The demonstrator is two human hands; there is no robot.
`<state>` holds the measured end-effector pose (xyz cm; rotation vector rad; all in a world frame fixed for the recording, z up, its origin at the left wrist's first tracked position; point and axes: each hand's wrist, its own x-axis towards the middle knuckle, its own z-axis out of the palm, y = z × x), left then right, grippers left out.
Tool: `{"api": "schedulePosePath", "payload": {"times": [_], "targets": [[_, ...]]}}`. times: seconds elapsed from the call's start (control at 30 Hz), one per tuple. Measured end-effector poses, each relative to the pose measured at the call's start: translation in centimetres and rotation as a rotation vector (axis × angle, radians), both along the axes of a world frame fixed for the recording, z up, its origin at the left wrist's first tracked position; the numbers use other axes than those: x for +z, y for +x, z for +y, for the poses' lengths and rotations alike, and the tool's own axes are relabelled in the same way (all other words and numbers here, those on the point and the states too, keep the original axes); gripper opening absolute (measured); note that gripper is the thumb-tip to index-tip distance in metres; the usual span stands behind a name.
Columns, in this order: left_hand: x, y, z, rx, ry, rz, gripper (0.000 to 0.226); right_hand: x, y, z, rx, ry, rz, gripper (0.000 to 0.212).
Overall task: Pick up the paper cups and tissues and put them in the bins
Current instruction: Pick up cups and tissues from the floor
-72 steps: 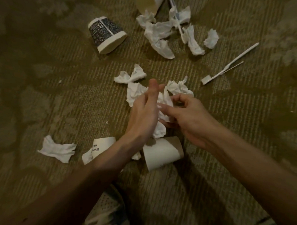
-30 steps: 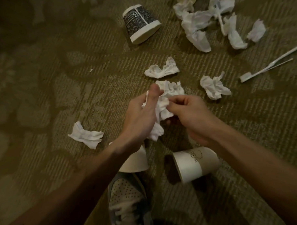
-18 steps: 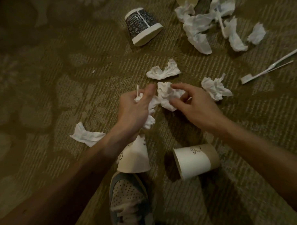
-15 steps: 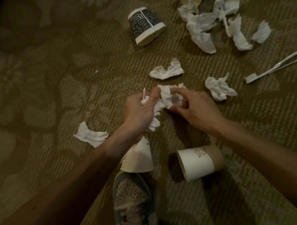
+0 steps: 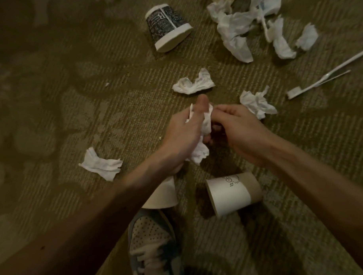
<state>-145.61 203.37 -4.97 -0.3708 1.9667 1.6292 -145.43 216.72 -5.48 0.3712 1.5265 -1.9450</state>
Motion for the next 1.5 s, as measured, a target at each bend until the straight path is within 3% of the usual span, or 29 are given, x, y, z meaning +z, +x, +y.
{"api": "schedulePosePath", "payload": {"times": [0.07, 0.17, 0.27, 0.33, 0.43, 0.53, 0.6, 0.87, 0.97, 1.1, 1.27, 1.37, 1.5], "targets": [[0.1, 0.3, 0.2, 0.004, 0.044, 0.028, 0.042, 0.5, 0.3, 0.4, -0.038, -0.026, -0.003, 0.01], [0.3, 1.1, -0.2, -0.008, 0.1, 0.02, 0.03, 0.9, 1.0, 1.6, -0.034, 0.009, -0.028, 0.018], [0.4, 2.1, -0.7, -0.015, 0.078, -0.012, 0.025, 0.9, 2.5, 2.9, 0.058, 0.214, 0.094, 0.02], [0.5, 2.5, -1.0, -0.024, 0.059, -0.017, 0.021, 0.9, 3.9, 3.8, 0.244, 0.343, 0.193, 0.038], [0.6, 2.9, -1.4, -0.07, -0.005, -0.018, 0.014, 0.6, 6.2, 4.4, 0.736, 0.536, 0.278, 0.068], [0.7, 3.3, -1.4, -0.104, -0.03, -0.019, 0.006, -0.5, 8.0, 4.3, 1.034, 0.791, 0.579, 0.073], [0.7, 3.6, -1.3, -0.131, -0.047, -0.012, 0.011, -0.8, 8.5, 4.4, 0.968, 0.817, 0.627, 0.066], [1.1, 3.5, 0.8, -0.001, -0.196, 0.256, 0.016, 0.5, 8.2, 5.6, 0.13, 0.518, 0.083, 0.063], [2.3, 2.7, 2.6, -0.01, -0.187, 0.322, 0.029, 1.8, 8.0, 6.8, -0.109, 0.451, 0.018, 0.051], [6.1, 0.3, 8.2, -0.11, -0.063, 0.4, 0.044, 6.5, 7.0, 10.2, -0.306, 0.465, 0.121, 0.047], [14.4, -3.0, 19.4, -0.203, 0.423, 0.409, 0.047, 16.6, 6.8, 19.1, -0.512, 0.767, 0.397, 0.034], [19.0, -3.1, 26.3, -0.368, 0.385, 0.561, 0.035, 22.9, 8.7, 25.0, -0.591, 0.902, 0.534, 0.03], [22.6, 0.1, 34.4, -0.572, 0.474, 0.678, 0.032, 27.9, 13.3, 31.4, -0.642, 1.034, 0.534, 0.028]]}}
